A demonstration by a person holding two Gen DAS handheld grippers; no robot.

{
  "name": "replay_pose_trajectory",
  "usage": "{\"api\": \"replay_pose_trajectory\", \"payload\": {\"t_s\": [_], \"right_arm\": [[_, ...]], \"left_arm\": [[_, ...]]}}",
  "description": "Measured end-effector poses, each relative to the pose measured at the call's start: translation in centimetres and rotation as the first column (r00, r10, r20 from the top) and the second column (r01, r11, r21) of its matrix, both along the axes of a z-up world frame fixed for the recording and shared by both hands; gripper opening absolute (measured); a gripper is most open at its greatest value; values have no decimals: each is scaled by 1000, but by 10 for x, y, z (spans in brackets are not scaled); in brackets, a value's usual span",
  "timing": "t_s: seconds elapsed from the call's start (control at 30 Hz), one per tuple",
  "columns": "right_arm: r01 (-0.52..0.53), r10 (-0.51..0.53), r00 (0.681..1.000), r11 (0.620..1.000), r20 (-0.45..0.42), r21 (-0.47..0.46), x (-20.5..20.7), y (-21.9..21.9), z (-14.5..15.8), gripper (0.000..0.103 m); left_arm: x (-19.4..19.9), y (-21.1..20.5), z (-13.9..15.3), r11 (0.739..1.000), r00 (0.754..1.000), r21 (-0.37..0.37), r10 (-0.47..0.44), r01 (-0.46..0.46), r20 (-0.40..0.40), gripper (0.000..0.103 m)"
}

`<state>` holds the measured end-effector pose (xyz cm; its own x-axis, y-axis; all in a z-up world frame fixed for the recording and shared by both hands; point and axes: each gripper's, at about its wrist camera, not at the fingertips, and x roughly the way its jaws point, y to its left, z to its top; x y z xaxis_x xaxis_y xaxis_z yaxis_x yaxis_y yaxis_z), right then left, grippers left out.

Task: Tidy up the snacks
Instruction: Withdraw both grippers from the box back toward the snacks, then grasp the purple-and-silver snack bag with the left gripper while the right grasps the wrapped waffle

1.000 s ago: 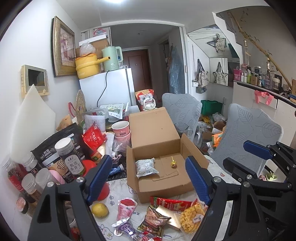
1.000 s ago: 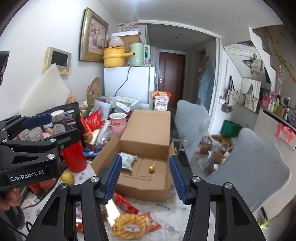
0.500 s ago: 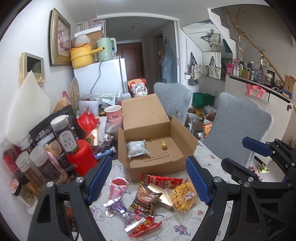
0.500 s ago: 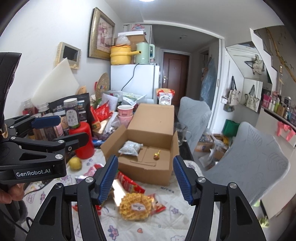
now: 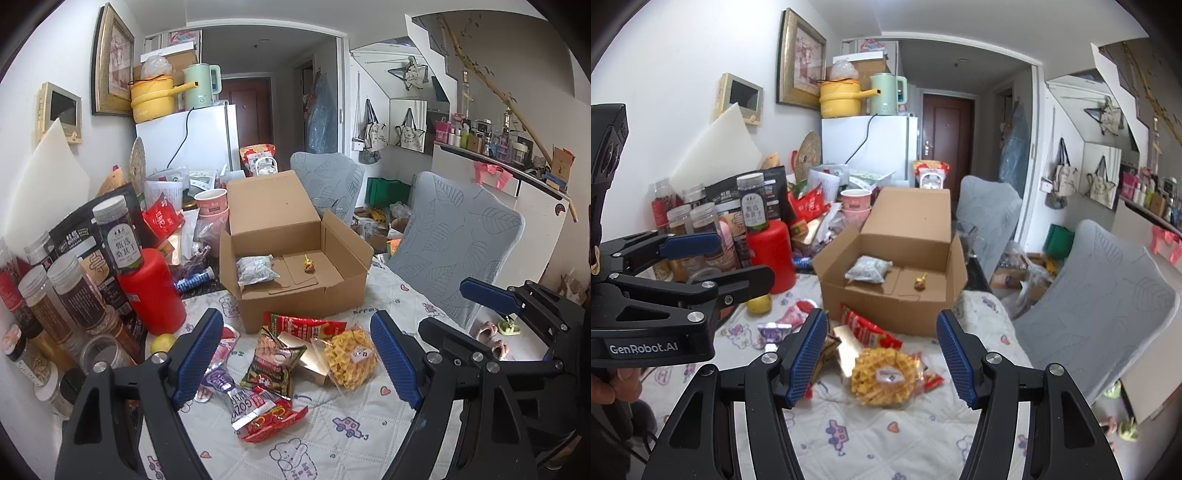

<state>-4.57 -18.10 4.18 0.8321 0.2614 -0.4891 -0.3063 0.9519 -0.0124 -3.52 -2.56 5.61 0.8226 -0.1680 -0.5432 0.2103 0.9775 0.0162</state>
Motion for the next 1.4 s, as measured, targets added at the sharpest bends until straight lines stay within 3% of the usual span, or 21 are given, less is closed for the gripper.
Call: {"api": "replay_pose_trajectory", "payload": {"t_s": [0.57,0.8,1.03,1.4], "right_arm": [[-34,40,992,998,-122,55,4,11,-58,62],[-29,40,984,998,-175,64,14,12,-82,62],[-19,31,975,998,-219,56,25,14,-103,68],[-2,16,961,999,-276,54,52,12,-126,71]], "left_arm": [[-8,17,-49,998,996,-27,50,-52,-75,82],[5,29,-77,996,986,-49,70,-79,-150,82],[21,48,-106,983,965,-96,132,-157,-226,82],[61,71,-142,961,917,-72,232,-268,-324,82]]}}
